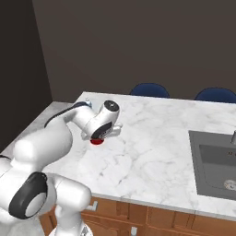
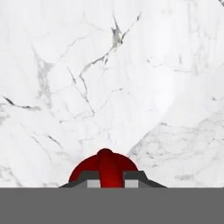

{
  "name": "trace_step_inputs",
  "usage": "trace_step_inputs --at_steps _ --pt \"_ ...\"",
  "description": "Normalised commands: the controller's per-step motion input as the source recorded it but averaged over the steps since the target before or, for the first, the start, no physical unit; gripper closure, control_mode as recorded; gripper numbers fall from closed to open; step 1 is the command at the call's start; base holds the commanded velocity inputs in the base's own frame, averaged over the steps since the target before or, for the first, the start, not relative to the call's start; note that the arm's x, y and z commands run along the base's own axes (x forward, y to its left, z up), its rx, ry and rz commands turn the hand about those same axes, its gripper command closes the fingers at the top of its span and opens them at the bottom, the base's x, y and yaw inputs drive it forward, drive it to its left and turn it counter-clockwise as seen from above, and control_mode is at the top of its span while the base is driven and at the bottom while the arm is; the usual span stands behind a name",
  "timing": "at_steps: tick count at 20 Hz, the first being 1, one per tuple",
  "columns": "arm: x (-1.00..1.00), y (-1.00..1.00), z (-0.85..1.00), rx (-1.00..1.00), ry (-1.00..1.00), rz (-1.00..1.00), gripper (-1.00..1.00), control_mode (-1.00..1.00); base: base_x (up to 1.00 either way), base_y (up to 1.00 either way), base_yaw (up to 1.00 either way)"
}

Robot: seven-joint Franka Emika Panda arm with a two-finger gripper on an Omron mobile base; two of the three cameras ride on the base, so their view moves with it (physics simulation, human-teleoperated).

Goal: Move the mug from next to the sink to the open cabinet. Then, move the bowl with the mango to the fridge to clear the area for faucet cleaning.

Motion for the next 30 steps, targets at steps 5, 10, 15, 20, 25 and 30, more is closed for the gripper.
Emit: trace_step_inputs --at_steps 5,10,15,20,25,30 --pt "-0.76 0.00 0.90 0.00 -0.20 -0.21 1.00 -1.00 0.00 0.00 0.00" --pt "-0.72 0.00 0.59 0.00 -0.14 -0.23 1.00 1.00 -0.20 0.00 -0.09" --pt "0.00 0.00 0.00 0.00 0.00 0.00 1.00 1.00 -0.98 0.11 -0.69" --pt "0.00 0.00 0.00 0.00 0.00 0.00 1.00 1.00 -0.74 0.23 -0.86" --pt "0.00 0.00 0.00 0.00 0.00 0.00 1.00 1.00 -0.31 0.12 -0.98" --pt "0.00 0.00 0.00 0.00 0.00 0.00 1.00 1.00 0.12 0.00 -0.98"
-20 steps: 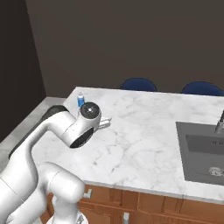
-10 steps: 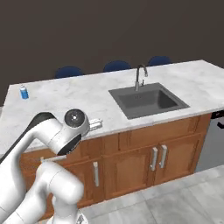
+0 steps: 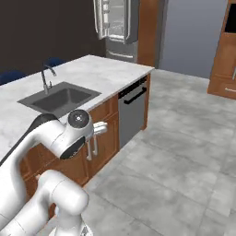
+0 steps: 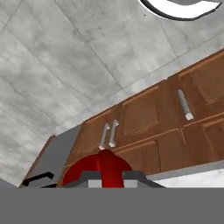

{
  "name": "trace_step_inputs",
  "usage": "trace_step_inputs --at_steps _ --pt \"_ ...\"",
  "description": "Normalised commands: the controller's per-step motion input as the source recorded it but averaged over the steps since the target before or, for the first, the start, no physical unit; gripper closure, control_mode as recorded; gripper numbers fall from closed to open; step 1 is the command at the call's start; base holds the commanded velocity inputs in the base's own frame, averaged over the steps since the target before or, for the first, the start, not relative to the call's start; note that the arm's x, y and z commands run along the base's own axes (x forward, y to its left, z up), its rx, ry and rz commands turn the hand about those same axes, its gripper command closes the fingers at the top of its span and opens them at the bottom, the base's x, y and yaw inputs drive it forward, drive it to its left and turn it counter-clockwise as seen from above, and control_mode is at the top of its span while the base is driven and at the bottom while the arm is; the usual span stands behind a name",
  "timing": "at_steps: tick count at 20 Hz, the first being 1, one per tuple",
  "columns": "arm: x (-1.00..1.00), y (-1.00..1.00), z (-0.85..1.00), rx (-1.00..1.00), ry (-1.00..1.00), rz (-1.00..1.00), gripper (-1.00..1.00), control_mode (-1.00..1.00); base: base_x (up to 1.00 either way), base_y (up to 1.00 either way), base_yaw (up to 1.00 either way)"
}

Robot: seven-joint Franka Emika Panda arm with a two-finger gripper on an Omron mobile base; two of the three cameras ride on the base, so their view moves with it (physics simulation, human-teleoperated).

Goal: Move the mug from next to the sink to the open cabinet. Then, move the bowl with the mango to the fridge to clear the area for faucet cleaning.

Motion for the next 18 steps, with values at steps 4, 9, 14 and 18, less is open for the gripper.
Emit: trace_step_inputs --at_steps 4,9,14,18 --pt "0.00 0.00 0.00 0.00 0.00 0.00 1.00 1.00 0.72 0.00 -0.81" --pt "0.00 0.00 0.00 0.00 0.00 0.00 1.00 1.00 1.00 0.00 -0.62" --pt "0.00 0.00 0.00 0.00 0.00 0.00 1.00 1.00 1.00 0.28 -0.52" --pt "0.00 0.00 0.00 0.00 0.00 0.00 1.00 1.00 1.00 0.48 -0.41"
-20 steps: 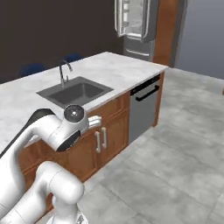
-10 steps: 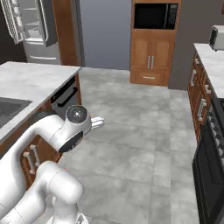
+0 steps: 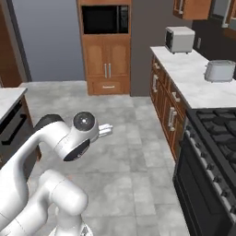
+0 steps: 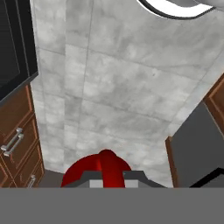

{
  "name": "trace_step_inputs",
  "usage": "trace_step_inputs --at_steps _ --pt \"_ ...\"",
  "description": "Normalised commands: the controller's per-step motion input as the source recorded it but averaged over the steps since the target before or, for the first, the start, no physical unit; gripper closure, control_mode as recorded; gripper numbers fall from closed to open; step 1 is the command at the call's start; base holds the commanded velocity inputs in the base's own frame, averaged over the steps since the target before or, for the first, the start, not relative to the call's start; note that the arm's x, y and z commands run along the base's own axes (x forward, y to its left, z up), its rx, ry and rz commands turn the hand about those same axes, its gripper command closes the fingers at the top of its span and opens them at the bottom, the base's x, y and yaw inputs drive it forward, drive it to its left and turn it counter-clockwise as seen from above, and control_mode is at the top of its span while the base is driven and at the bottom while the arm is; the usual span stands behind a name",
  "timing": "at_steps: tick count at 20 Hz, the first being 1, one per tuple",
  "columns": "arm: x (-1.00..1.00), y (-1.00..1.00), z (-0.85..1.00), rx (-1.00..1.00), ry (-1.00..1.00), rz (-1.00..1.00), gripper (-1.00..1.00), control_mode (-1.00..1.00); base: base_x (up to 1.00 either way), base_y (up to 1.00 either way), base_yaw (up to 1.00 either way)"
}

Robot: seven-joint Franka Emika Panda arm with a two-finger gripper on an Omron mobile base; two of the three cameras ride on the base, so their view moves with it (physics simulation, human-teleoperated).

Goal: Move the mug from next to the sink to the open cabinet. Then, move the bowl with the mango to the fridge to clear the area for faucet cleaning.

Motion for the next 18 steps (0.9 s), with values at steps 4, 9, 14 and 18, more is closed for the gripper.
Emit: trace_step_inputs --at_steps 4,9,14,18 --pt "0.00 0.00 0.00 0.00 0.00 0.00 1.00 1.00 1.00 0.55 -0.37" --pt "0.00 0.00 0.00 0.00 0.00 0.00 1.00 1.00 1.00 0.55 -0.33" --pt "0.00 0.00 0.00 0.00 0.00 0.00 1.00 1.00 1.00 0.59 -0.33" --pt "0.00 0.00 0.00 0.00 0.00 0.00 1.00 1.00 1.00 0.67 -0.31"
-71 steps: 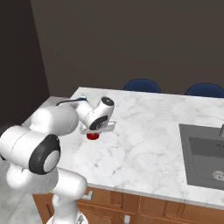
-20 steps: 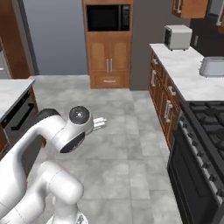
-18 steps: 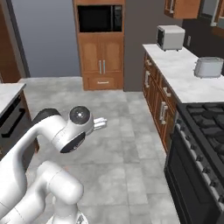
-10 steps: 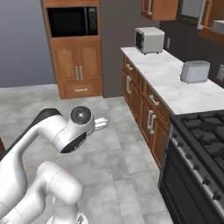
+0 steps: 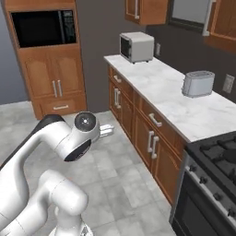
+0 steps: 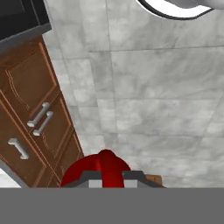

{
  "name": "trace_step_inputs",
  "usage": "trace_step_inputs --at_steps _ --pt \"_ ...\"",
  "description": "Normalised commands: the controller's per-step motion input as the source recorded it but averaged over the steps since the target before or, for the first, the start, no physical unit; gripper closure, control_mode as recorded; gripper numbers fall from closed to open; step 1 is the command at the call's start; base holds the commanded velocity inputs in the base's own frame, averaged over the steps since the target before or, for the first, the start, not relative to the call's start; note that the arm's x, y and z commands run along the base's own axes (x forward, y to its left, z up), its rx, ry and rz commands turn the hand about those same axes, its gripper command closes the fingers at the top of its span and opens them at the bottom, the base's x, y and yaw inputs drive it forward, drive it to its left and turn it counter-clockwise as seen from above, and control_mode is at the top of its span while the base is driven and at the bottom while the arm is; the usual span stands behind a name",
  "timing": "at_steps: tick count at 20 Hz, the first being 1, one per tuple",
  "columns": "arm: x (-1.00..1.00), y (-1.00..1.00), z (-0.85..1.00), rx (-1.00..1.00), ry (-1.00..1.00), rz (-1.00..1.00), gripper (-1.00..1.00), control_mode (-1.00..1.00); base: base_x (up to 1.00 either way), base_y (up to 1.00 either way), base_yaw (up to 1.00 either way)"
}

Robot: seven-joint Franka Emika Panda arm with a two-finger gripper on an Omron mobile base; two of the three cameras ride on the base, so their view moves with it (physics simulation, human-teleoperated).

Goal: Move the mug from next to the sink to the open cabinet. Then, move the bowl with the mango to the fridge to clear the area for faucet cleaning.

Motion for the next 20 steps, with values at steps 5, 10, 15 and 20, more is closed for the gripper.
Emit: trace_step_inputs --at_steps 5,10,15,20 --pt "0.00 0.00 0.00 0.00 0.00 0.00 1.00 1.00 1.00 0.66 -0.31" --pt "0.00 0.00 0.00 0.00 0.00 0.00 1.00 1.00 0.96 0.44 -0.45" --pt "0.00 0.00 0.00 0.00 0.00 0.00 1.00 1.00 0.54 0.17 -0.71" --pt "0.00 0.00 0.00 0.00 0.00 0.00 1.00 1.00 0.01 0.00 -0.86"
